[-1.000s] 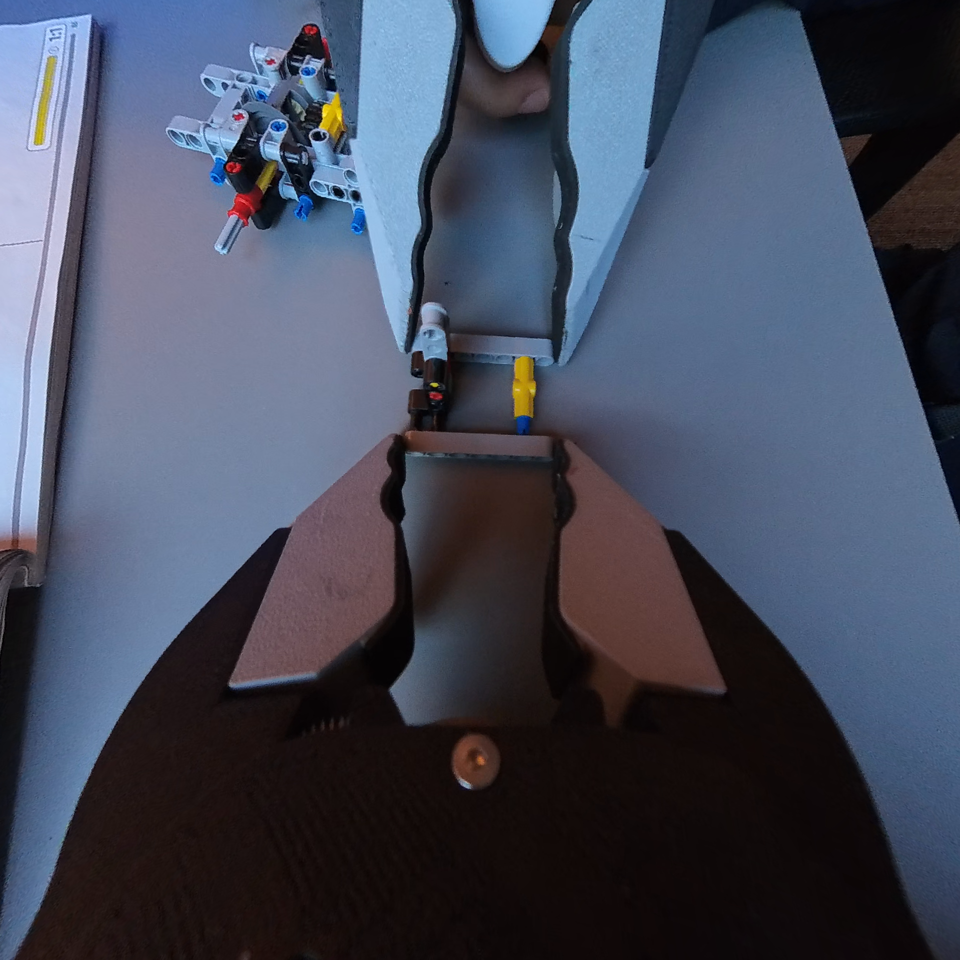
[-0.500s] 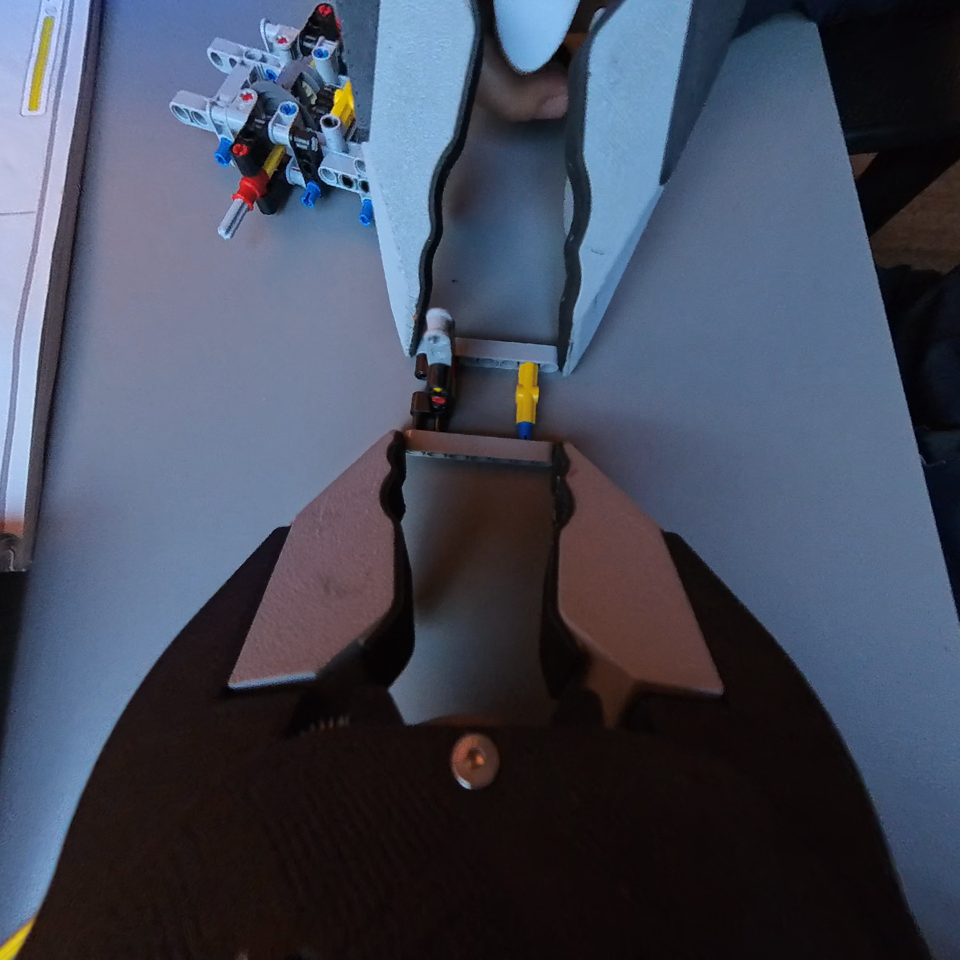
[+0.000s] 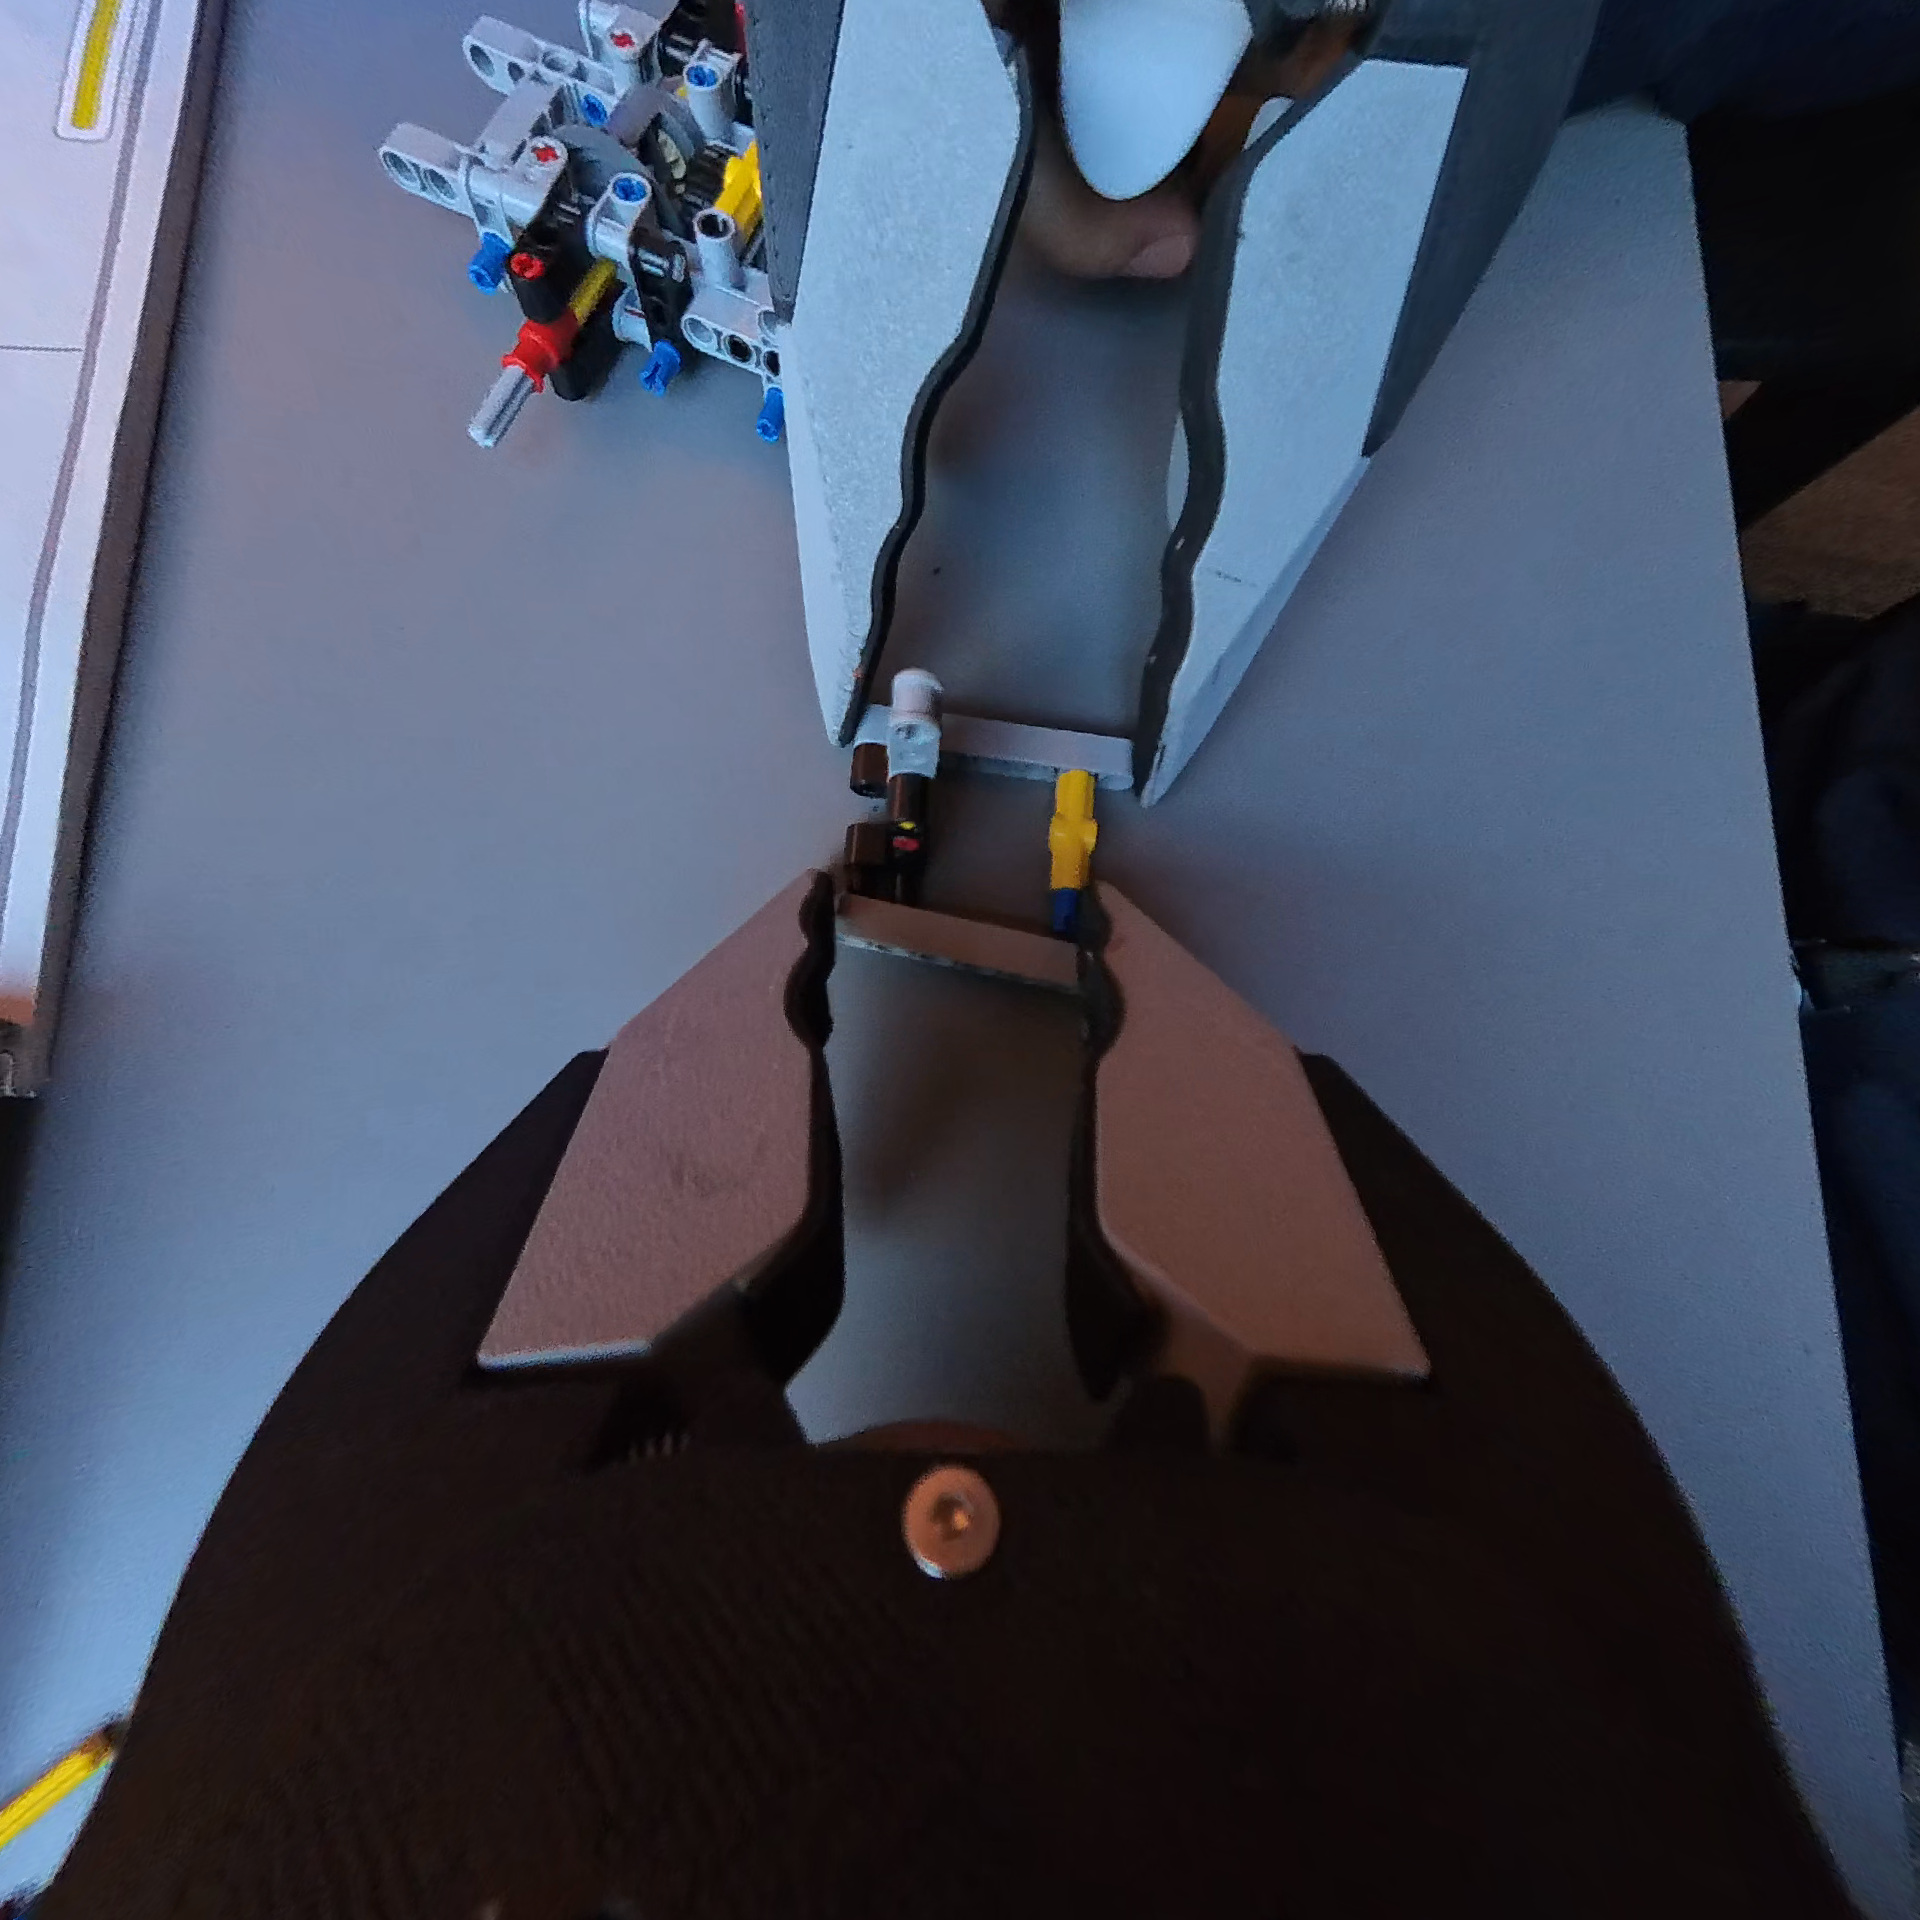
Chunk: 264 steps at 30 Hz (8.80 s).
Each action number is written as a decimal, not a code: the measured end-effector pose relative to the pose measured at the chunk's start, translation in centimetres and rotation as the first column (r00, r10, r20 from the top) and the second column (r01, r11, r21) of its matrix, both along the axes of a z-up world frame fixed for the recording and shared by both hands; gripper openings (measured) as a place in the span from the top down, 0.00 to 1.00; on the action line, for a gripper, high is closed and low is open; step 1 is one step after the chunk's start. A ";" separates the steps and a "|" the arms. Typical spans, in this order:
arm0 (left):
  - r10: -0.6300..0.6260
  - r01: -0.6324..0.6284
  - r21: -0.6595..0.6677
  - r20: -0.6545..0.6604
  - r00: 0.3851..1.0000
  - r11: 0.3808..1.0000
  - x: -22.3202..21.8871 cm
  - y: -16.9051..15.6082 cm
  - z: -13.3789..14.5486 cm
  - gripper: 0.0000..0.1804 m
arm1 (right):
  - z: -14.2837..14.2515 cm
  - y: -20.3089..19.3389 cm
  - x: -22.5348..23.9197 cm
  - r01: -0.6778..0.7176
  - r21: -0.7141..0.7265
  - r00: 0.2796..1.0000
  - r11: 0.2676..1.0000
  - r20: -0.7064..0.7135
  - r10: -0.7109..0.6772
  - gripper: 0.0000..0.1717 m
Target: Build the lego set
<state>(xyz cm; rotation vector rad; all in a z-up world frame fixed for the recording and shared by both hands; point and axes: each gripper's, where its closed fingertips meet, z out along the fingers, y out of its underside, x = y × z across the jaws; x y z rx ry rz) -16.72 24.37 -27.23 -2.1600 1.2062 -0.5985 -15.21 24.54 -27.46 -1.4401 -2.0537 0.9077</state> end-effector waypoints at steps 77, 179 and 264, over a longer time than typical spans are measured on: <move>0.046 -0.048 -0.090 -0.021 0.999 0.995 -3.1 -3.1 0.2 0.80 | 0.0 -0.1 -1.1 0.078 0.015 0.996 0.997 0.038 -0.078 0.69; -0.127 0.130 0.096 -0.036 0.991 0.987 -1.1 4.4 1.5 0.69 | 0.1 -4.5 -2.4 0.335 0.006 0.940 0.942 0.065 -0.335 0.90; -0.084 0.084 0.106 -0.001 0.996 0.991 3.4 -1.1 -0.3 0.67 | 0.1 -0.9 4.1 0.255 0.052 0.967 0.966 -0.023 -0.254 0.69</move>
